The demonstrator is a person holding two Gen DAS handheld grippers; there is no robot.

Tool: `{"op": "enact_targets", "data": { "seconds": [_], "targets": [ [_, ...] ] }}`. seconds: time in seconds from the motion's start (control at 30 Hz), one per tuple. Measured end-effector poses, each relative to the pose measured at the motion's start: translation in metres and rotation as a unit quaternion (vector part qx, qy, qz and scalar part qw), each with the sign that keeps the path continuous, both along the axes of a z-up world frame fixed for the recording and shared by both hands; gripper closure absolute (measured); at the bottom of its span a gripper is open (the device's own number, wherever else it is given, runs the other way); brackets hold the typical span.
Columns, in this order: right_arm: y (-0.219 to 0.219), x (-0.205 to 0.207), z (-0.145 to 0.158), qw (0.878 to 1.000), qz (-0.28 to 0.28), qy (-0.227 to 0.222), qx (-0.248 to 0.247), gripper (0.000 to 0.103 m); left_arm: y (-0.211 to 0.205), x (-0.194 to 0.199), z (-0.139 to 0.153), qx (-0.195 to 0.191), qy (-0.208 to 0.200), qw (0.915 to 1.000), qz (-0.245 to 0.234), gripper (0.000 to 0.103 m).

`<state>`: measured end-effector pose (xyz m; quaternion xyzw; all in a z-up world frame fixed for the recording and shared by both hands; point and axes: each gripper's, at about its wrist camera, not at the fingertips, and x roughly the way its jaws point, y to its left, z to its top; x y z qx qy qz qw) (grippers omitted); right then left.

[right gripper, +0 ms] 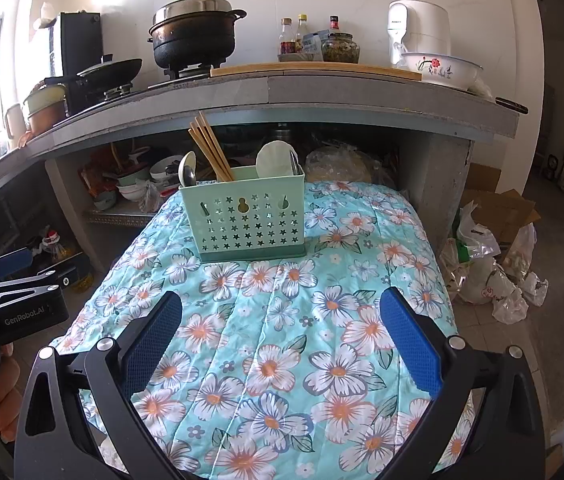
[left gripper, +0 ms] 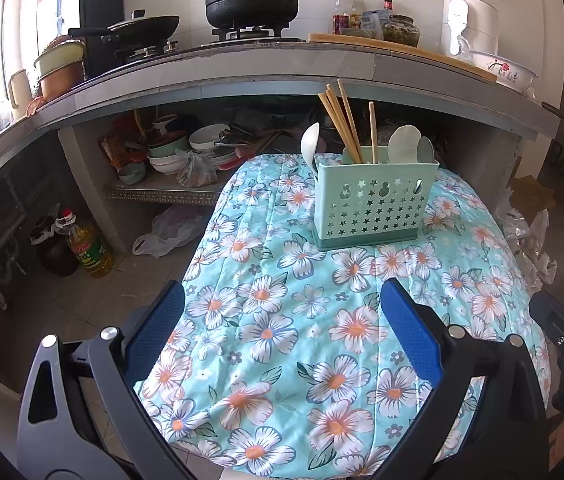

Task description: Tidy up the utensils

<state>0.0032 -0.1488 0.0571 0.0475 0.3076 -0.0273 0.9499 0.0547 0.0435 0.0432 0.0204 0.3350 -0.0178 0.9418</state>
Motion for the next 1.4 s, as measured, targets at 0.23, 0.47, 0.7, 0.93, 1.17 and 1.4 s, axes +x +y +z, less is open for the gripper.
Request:
{"op": "enact_targets", "data": {
  "seconds": [0.23, 0.47, 0.7, 0.93, 1.17, 1.4],
  "targets": [
    [-0.0006, 0.0004, 0.0000, 1.000, 0.000, 0.000, 0.000, 0.006, -0.0011, -0.0007, -0.0003, 0.001, -0.001, 1.0000, -0.002, 0.008],
    [-0.0003, 0.0002, 0.0007, 1.000, 0.002, -0.001, -0.002, 0.006, -0.0016, -0.0006, -0.0016, -0.001, 0.002, 1.0000, -0.006, 0.008],
    [-0.0002, -0.0004, 0.0010, 1.000, 0.002, -0.001, -0.001, 0.006, -0.0029, -0.0015, -0.0015, 0.003, -0.002, 1.0000, -0.008, 0.008],
    [-0.0006, -0.0002, 0.0010, 1.000, 0.003, -0.001, -0.001, 0.006, -0.0046, -0.0037, -0.0016, 0.006, -0.005, 0.9999, -0.015, 0.008],
    [0.0010, -0.0012, 0.0016, 1.000, 0.003, -0.002, -0.002, 0.006, -0.0033, -0.0040, 0.0005, 0.002, -0.008, 0.9999, -0.015, 0.008],
    [0.0018, -0.0026, 0.0031, 1.000, 0.004, -0.006, -0.001, 0.006, -0.0020, -0.0062, 0.0039, 0.001, -0.017, 0.9998, -0.015, 0.008]
  ]
}}
